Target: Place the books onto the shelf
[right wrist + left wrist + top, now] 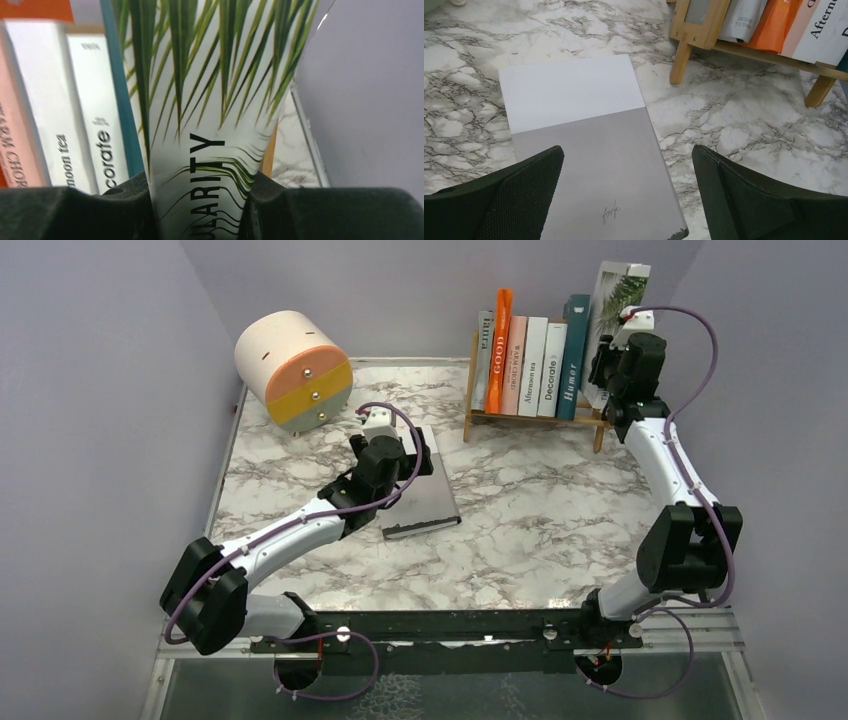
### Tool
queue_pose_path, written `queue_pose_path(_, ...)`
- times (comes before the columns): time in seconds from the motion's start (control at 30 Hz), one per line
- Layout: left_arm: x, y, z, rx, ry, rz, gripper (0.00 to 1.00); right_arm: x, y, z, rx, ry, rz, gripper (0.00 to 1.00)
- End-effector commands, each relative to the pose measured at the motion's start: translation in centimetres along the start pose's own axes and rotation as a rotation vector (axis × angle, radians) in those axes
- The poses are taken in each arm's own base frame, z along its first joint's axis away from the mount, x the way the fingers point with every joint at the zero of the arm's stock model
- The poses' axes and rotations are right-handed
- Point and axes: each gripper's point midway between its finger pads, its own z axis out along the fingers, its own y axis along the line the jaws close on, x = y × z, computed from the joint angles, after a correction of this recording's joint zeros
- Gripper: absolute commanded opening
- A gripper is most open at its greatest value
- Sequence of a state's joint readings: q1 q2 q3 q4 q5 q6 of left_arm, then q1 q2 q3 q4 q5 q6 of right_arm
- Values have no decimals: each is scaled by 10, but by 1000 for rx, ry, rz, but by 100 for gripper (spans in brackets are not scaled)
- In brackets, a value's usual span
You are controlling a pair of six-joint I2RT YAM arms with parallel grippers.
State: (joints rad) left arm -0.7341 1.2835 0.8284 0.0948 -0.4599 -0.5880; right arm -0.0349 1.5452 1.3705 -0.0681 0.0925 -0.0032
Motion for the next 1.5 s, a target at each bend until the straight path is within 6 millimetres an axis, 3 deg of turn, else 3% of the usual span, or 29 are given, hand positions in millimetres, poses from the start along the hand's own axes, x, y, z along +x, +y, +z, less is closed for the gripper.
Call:
queue_pose_path(0.0, -9, -9, 3, 25, -11, 1, 98, 5, 7, 8, -37, -36, 41, 1)
queue_pose_path(0.67, -3, -6, 8, 17, 2, 6, 98, 71, 9, 33, -18, 99, 53, 1)
queue_pose_path(1.07, -1, -5, 9, 12, 6, 6, 98, 93, 11, 49, -12, 158, 56, 1)
queue_pose_path(1.47, 0, -1, 10, 6, 8, 7, 98, 102, 16, 58, -29, 158, 67, 1)
